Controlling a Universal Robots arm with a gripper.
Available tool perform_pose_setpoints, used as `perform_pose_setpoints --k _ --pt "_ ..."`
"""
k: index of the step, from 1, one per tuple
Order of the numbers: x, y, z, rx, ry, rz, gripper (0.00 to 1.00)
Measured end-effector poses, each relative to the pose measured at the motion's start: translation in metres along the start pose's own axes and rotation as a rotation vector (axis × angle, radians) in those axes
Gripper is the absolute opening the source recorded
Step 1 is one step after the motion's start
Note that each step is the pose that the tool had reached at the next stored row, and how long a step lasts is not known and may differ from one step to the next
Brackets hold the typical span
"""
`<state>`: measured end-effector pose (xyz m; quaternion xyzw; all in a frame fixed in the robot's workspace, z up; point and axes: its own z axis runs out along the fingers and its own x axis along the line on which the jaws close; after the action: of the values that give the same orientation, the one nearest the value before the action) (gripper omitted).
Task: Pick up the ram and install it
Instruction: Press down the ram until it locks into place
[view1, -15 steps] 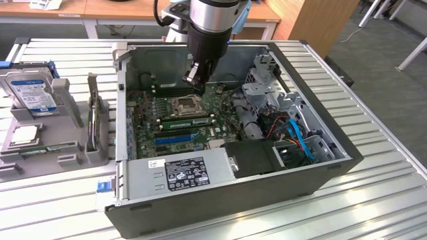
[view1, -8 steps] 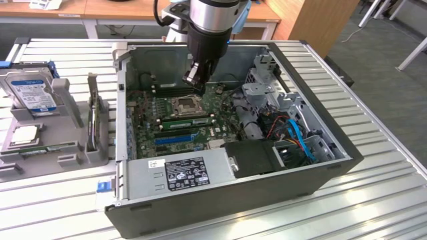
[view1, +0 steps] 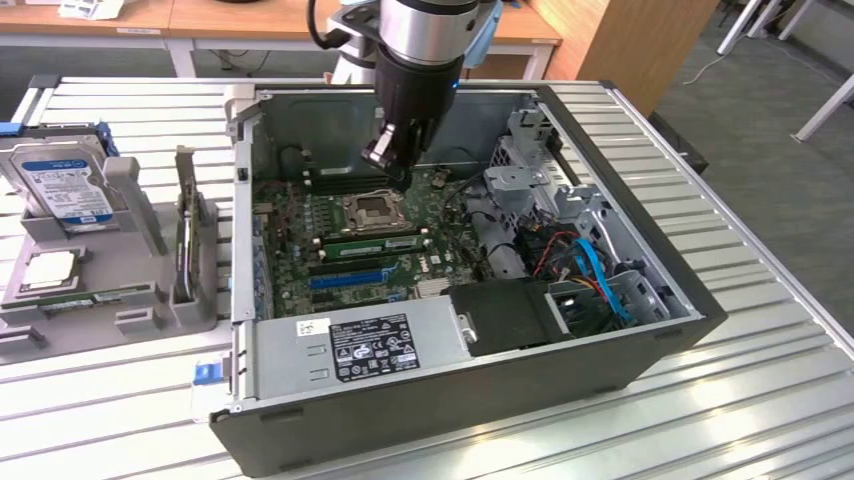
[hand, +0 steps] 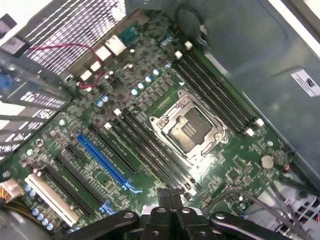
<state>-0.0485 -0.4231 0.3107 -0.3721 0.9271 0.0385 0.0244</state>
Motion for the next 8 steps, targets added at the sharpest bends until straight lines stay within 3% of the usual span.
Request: perform_pose_setpoints --k 3,6,8 --pt "0.0001 0.0001 0.0 -0.0039 0.005 0.033 0.1" --pt "0.0001 0.0001 0.0 -0.0236 0.0269 0.054 0.1" --pt "0.0001 0.0001 -0.0001 -0.0327 0.0368 0.066 0.1"
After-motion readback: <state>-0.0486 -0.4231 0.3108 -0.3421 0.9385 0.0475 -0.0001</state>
